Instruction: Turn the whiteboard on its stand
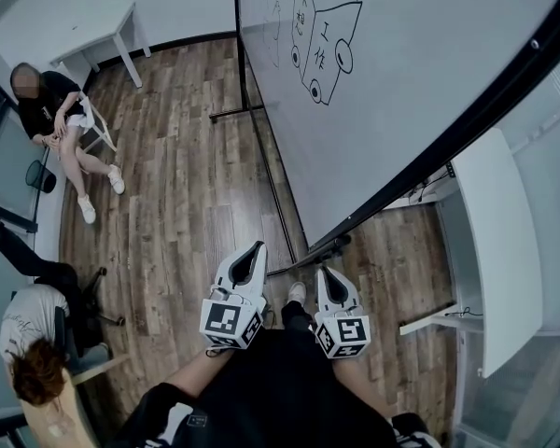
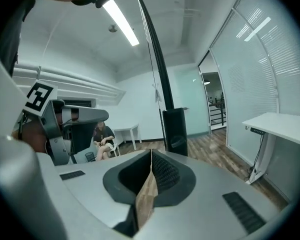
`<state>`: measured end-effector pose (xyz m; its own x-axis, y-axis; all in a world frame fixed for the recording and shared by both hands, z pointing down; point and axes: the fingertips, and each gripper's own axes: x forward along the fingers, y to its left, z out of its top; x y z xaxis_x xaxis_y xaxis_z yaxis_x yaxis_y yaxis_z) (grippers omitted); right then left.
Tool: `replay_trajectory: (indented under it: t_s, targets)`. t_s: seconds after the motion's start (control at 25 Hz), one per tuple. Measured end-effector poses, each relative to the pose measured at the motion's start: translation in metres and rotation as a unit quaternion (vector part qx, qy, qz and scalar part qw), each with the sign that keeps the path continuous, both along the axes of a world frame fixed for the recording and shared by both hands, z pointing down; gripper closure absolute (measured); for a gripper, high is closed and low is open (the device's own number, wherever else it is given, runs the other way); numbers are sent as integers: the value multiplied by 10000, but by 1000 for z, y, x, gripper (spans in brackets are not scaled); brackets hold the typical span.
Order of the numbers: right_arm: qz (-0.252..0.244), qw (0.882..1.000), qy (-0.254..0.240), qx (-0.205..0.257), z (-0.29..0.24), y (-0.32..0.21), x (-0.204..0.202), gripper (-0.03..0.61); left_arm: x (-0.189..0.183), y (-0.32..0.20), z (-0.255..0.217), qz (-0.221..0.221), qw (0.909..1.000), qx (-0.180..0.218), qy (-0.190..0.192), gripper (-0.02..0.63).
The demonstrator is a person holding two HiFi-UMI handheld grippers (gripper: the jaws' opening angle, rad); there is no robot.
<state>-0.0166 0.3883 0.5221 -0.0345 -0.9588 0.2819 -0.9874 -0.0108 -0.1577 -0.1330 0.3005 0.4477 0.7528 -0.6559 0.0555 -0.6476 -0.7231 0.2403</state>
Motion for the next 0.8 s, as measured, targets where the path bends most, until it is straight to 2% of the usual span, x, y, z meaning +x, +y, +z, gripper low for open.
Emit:
replay_trajectory:
  t_s: [0.24,0.8]
  targets:
    - [45,9997,-30,250,-19,-11,-9,566,-11,-3,-5,-110,9999,112,1,597]
    - [5,9993,-47,359,-30,-20,-12,566,-16,-9,-6,-100,9999,125,17,597]
